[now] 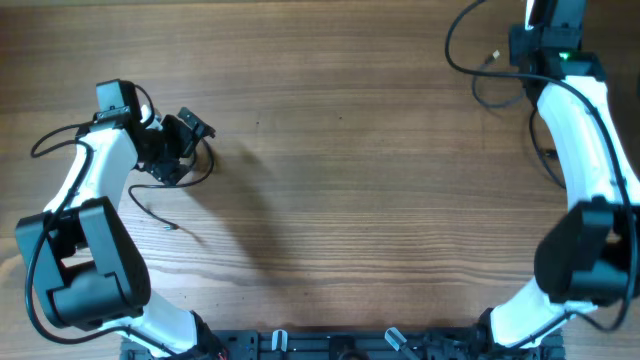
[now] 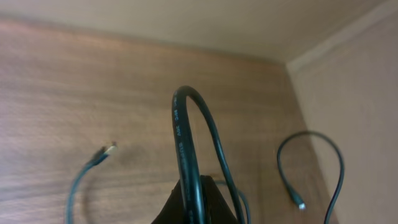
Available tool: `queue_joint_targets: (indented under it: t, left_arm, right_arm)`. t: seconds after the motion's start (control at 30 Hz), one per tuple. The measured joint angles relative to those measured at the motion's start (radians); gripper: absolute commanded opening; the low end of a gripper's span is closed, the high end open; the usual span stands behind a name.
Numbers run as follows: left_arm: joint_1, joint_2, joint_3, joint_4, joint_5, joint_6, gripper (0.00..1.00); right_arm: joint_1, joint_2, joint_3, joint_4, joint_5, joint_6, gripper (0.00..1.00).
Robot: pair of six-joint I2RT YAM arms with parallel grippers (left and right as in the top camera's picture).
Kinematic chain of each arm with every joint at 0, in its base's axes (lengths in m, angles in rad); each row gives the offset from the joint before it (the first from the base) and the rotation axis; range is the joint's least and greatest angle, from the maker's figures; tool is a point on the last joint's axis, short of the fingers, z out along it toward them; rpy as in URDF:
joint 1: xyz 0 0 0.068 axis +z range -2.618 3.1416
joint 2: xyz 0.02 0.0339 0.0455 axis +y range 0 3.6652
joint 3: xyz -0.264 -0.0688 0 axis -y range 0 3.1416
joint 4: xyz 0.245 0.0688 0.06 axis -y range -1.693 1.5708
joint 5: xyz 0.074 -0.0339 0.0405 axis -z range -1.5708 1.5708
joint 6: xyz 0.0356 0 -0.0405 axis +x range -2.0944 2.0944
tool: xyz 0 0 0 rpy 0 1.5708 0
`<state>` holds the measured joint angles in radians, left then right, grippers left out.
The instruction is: Untangle cables
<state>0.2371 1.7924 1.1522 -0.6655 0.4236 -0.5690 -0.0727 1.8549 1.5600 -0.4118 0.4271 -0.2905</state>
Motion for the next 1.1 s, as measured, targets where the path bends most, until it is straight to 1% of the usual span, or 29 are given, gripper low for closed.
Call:
queue_joint_targets:
  t: [0.03, 0.07, 0.1, 0.13, 0.2, 0.23, 0.33, 0.4, 0.43, 0.47, 0.6, 0.7, 0.77, 0.83, 0.9, 1.0, 1.03, 1.07, 1.1]
  left_arm:
    - [-0.008, 0.000, 0.000, 0.000, -0.002, 0.000, 1.00]
    - [-0.018, 0.000, 0.000, 0.000, -0.006, 0.000, 0.99]
    - [-0.025, 0.000, 0.000, 0.002, -0.008, 0.000, 0.97]
    - [-0.032, 0.000, 0.000, 0.005, -0.010, 0.000, 0.94]
    - [-0.052, 0.000, 0.000, 0.013, -0.015, 0.002, 0.86]
    - [-0.061, 0.000, 0.000, 0.016, -0.015, 0.006, 0.79]
    - [-0.083, 0.000, 0.000, 0.019, -0.017, 0.008, 0.55]
    - [-0.098, 0.000, 0.000, 0.019, -0.018, 0.007, 0.25]
    - [-0.111, 0.000, -0.001, 0.019, -0.019, 0.008, 0.10]
    - [-0.123, 0.000, -0.001, 0.020, -0.019, 0.009, 0.04]
    - [-0.167, 0.000, -0.001, 0.028, -0.020, 0.010, 0.04]
    - [-0.200, 0.000, -0.001, 0.043, -0.022, 0.010, 0.04]
    - [-0.200, 0.000, 0.011, 0.030, -0.023, 0.010, 0.08]
    - [-0.175, 0.000, 0.064, -0.013, -0.027, 0.009, 0.12]
    - [-0.127, -0.009, 0.167, -0.059, -0.076, -0.010, 0.18]
    - [-0.083, -0.039, 0.236, -0.121, -0.249, -0.046, 0.35]
    - [-0.079, -0.040, 0.238, -0.140, -0.294, -0.050, 0.47]
    - [-0.074, -0.039, 0.239, -0.174, -0.368, -0.068, 0.56]
    - [-0.068, -0.032, 0.238, -0.203, -0.431, -0.077, 0.68]
  right_arm:
    - [-0.003, 0.025, 0.000, -0.006, 0.008, -0.001, 0.44]
    - [-0.005, 0.044, 0.000, -0.012, 0.013, -0.004, 0.74]
    - [-0.006, 0.057, 0.000, -0.021, 0.016, -0.003, 0.94]
    - [-0.006, 0.067, 0.000, -0.029, 0.016, -0.005, 1.00]
    - [-0.006, 0.072, 0.000, -0.035, 0.015, -0.006, 1.00]
    - [-0.006, 0.072, 0.000, -0.036, 0.011, -0.001, 1.00]
    - [-0.006, 0.072, 0.000, -0.052, -0.041, 0.044, 1.00]
    - [-0.006, 0.072, 0.000, -0.077, -0.144, 0.090, 1.00]
    - [-0.006, 0.072, 0.000, -0.087, -0.229, 0.116, 1.00]
    - [-0.006, 0.072, 0.000, -0.096, -0.313, 0.138, 1.00]
    - [-0.006, 0.072, 0.000, -0.133, -0.579, 0.253, 1.00]
    - [-0.005, 0.072, 0.000, -0.192, -0.690, 0.349, 1.00]
    - [-0.002, 0.072, -0.001, -0.243, -0.742, 0.404, 1.00]
    - [0.006, 0.072, -0.001, -0.288, -0.768, 0.433, 1.00]
    - [0.019, 0.072, -0.001, -0.333, -0.785, 0.451, 1.00]
    - [0.038, 0.072, -0.001, -0.363, -0.794, 0.460, 1.00]
    - [0.044, 0.072, -0.001, -0.368, -0.794, 0.462, 1.00]
    - [0.056, 0.072, -0.001, -0.370, -0.794, 0.463, 1.00]
    - [0.076, 0.072, -0.002, -0.370, -0.795, 0.467, 1.00]
